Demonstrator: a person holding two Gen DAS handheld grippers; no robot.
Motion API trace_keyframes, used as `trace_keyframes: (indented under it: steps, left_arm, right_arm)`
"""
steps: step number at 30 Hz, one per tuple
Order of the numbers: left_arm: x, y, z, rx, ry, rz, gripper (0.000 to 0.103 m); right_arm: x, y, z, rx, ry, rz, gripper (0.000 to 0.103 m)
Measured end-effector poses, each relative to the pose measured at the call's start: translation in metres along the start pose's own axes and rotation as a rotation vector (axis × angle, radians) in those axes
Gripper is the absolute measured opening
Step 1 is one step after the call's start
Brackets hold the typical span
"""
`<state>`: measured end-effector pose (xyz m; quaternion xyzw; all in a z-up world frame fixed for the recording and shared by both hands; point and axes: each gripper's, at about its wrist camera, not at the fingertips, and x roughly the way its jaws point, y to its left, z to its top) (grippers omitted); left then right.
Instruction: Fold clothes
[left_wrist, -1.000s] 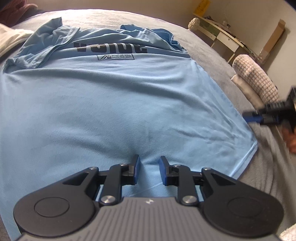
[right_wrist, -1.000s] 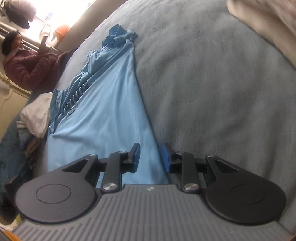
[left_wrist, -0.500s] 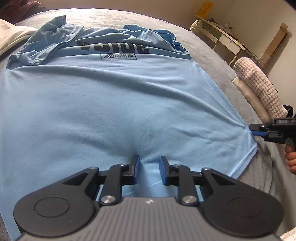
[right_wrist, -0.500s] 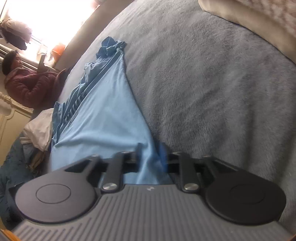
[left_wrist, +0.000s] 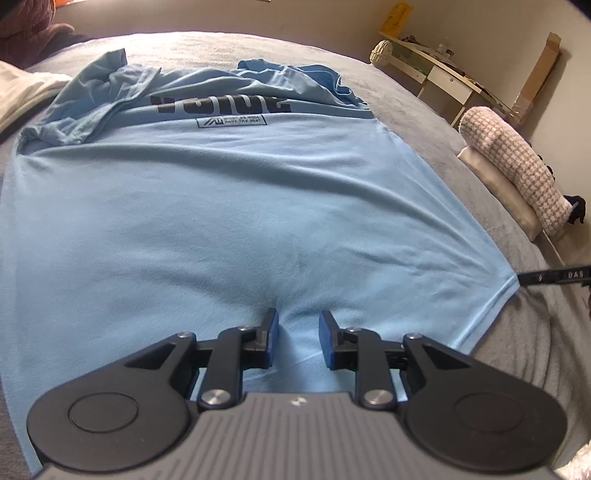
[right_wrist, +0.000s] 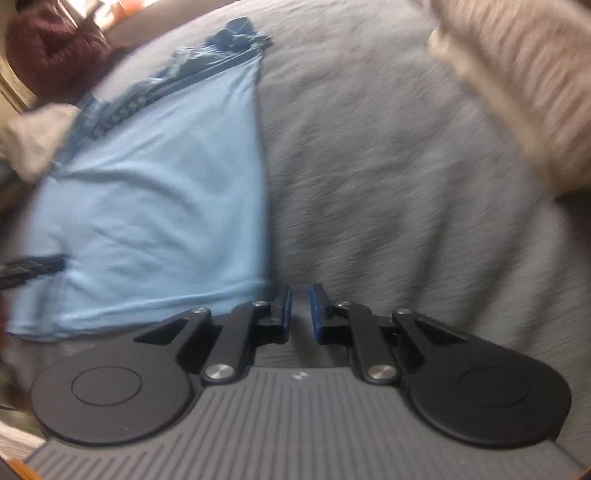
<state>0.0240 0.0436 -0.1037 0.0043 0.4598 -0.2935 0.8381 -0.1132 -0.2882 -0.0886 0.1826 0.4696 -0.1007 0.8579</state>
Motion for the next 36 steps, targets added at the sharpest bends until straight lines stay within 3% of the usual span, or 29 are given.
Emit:
trace_keyframes:
  steps: [3, 6, 10, 16, 23, 27, 36]
  left_arm:
    - [-0.01, -0.007, -0.002, 0.053, -0.038, 0.002, 0.033]
    - [-0.014, -0.012, -0.004, 0.081, -0.043, 0.001, 0.033]
    - [-0.017, -0.007, -0.009, 0.064, -0.022, 0.004, 0.033]
    - [-0.039, 0.018, -0.035, 0.004, 0.014, 0.01, 0.031]
    - [-0.078, 0.042, -0.074, -0.056, 0.062, 0.014, 0.031]
    - [-0.088, 0.053, -0.08, -0.066, 0.078, 0.004, 0.031]
    - [-0.104, 0.069, -0.09, -0.141, 0.092, -0.021, 0.03]
  right_arm:
    - [-0.012, 0.015, 0.01, -0.04, -0.073, -0.01, 0.014]
    - [-0.012, 0.056, 0.02, -0.139, -0.124, 0.133, 0.014]
    - [0.022, 0.128, 0.025, -0.281, -0.092, 0.355, 0.014]
    - [0.084, 0.194, 0.005, -0.445, 0.049, 0.53, 0.012]
    - [0.062, 0.211, -0.023, -0.605, 0.127, 0.655, 0.011]
    - [0.064, 0.217, -0.003, -0.547, 0.054, 0.674, 0.011]
    - [0.085, 0.248, -0.004, -0.586, 0.098, 0.77, 0.009]
